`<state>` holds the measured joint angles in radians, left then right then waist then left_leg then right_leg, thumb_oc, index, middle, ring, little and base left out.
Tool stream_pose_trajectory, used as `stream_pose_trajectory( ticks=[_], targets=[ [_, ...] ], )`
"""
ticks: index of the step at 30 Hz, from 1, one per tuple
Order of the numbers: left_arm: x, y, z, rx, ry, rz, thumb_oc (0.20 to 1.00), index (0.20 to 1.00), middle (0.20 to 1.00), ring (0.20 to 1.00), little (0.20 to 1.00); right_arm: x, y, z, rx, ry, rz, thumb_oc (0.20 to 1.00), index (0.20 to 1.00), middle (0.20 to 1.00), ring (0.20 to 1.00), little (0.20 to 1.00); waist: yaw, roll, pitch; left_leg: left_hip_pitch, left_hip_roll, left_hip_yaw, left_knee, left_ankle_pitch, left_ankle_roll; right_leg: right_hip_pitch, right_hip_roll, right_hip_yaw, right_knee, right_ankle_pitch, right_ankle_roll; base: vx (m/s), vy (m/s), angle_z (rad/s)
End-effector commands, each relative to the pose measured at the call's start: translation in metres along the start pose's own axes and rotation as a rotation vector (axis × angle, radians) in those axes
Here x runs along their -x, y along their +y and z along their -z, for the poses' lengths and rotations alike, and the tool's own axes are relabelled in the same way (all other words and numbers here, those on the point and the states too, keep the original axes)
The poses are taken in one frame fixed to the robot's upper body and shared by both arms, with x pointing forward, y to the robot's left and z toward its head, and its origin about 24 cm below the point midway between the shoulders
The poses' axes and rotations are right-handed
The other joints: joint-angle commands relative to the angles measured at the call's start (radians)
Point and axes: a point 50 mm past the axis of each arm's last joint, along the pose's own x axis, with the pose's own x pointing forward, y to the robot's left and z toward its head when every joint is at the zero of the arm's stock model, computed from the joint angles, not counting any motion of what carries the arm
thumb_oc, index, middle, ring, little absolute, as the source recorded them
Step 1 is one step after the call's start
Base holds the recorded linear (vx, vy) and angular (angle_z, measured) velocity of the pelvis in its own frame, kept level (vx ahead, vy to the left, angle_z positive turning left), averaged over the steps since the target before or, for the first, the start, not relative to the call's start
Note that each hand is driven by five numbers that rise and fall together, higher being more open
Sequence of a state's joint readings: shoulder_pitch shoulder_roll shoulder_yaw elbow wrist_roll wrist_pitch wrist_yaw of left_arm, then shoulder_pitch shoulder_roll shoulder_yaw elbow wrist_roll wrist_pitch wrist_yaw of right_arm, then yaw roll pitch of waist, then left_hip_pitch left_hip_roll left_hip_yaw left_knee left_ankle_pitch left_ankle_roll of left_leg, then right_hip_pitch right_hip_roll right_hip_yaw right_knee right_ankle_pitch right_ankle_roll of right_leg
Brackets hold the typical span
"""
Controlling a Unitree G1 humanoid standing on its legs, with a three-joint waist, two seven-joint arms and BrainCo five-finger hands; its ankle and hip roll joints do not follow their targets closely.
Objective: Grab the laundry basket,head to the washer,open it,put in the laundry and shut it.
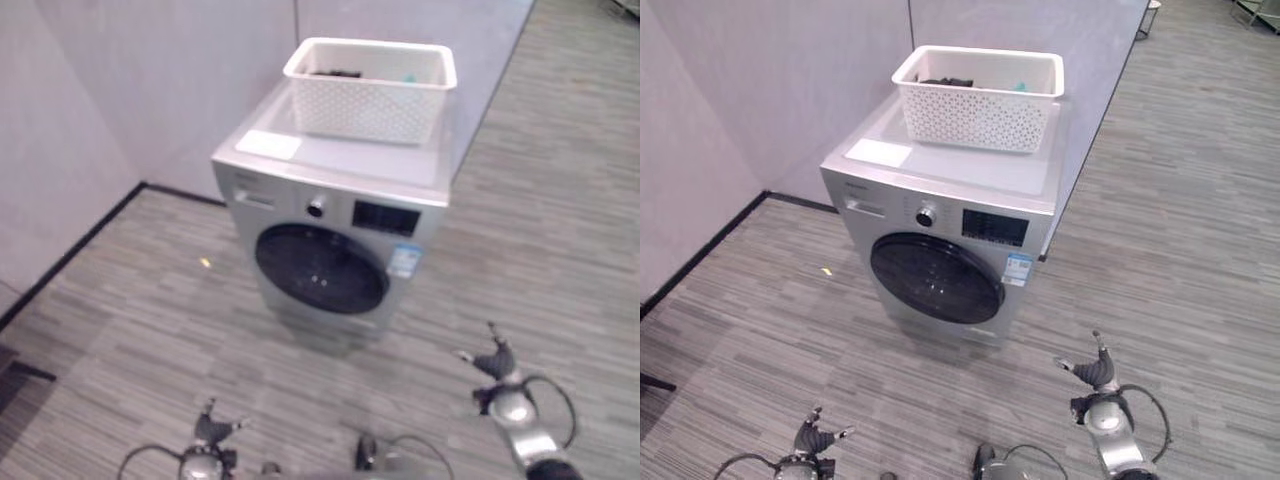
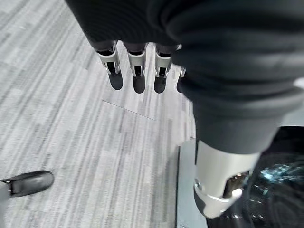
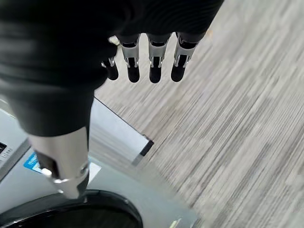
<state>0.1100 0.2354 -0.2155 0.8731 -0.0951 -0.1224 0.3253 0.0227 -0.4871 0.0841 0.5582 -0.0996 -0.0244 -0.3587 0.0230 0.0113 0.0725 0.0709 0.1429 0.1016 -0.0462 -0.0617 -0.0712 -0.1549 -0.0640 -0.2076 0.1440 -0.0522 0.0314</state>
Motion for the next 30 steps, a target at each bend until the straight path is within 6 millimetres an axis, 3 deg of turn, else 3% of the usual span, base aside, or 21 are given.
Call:
stream_pose_trajectory(
  ticks=[1, 8, 12, 15, 19, 24, 30],
  targets=[
    [-0.007, 0.008, -0.025, -0.007, -0.117, -0.004, 1.000, 1.000, 1.000, 1.000, 1.000, -0.016, -0.022, -0.028, 0.082, -0.127, 0.054, 1.000, 1.000, 1.000, 1.000, 1.000, 0.014, -0.031, 0.018, -0.026, 0.001, -0.063, -0.020, 0.051, -0.006, 0.165, -0.103, -0.008, -0.074, -0.021, 0.092, 0.00, -0.006, 0.06],
    [-0.005, 0.014, -0.035, 0.005, -0.180, 0.015, 1.000, 1.000, 1.000, 1.000, 1.000, -0.034, -0.026, -0.041, 0.094, -0.125, 0.055, 1.000, 1.000, 1.000, 1.000, 1.000, 0.044, -0.030, 0.050, -0.095, -0.009, -0.099, -0.014, 0.067, -0.003, 0.134, -0.112, -0.038, -0.081, -0.013, 0.092, -0.05, -0.010, 0.12],
    [-0.004, 0.019, -0.048, 0.003, -0.248, 0.026, 1.000, 1.000, 1.000, 1.000, 1.000, -0.052, -0.027, -0.073, 0.089, -0.178, 0.062, 1.000, 1.000, 1.000, 1.000, 1.000, 0.067, -0.023, 0.096, -0.158, -0.015, -0.115, 0.013, 0.073, 0.002, 0.088, -0.118, -0.041, -0.067, -0.006, 0.090, -0.12, 0.013, 0.17],
    [-0.004, 0.023, -0.062, 0.040, -0.303, 0.019, 1.000, 1.000, 1.000, 1.000, 1.000, -0.068, -0.020, -0.118, 0.081, -0.242, 0.078, 1.000, 1.000, 1.000, 1.000, 1.000, 0.101, -0.017, 0.151, -0.235, -0.027, -0.128, 0.042, 0.086, 0.009, 0.034, -0.125, -0.044, -0.058, 0.009, 0.088, -0.18, 0.025, 0.03],
    [-0.004, 0.023, -0.065, 0.039, -0.318, 0.018, 1.000, 1.000, 1.000, 1.000, 1.000, -0.073, -0.021, -0.136, 0.077, -0.275, 0.094, 1.000, 1.000, 1.000, 1.000, 1.000, 0.110, -0.016, 0.164, -0.264, -0.032, -0.138, 0.049, 0.090, 0.010, 0.016, -0.130, -0.049, -0.057, 0.013, 0.087, -0.05, 0.008, 0.13],
    [-0.004, 0.031, -0.075, 0.074, -0.367, -0.014, 1.000, 1.000, 1.000, 1.000, 1.000, -0.083, -0.038, -0.174, 0.088, -0.324, 0.165, 1.000, 1.000, 1.000, 1.000, 1.000, 0.136, -0.002, 0.200, -0.310, -0.044, -0.143, 0.063, 0.099, 0.010, -0.026, -0.136, -0.047, -0.046, 0.021, 0.085, -0.07, 0.015, 0.08],
    [-0.005, 0.037, -0.077, 0.109, -0.368, -0.055, 1.000, 1.000, 1.000, 1.000, 1.000, -0.089, -0.064, -0.192, 0.109, -0.335, 0.264, 1.000, 1.000, 1.000, 1.000, 1.000, 0.141, 0.013, 0.216, -0.321, -0.045, -0.136, 0.053, 0.111, 0.006, -0.042, -0.139, -0.039, -0.047, 0.027, 0.085, -0.02, 0.009, 0.01]
  ],
)
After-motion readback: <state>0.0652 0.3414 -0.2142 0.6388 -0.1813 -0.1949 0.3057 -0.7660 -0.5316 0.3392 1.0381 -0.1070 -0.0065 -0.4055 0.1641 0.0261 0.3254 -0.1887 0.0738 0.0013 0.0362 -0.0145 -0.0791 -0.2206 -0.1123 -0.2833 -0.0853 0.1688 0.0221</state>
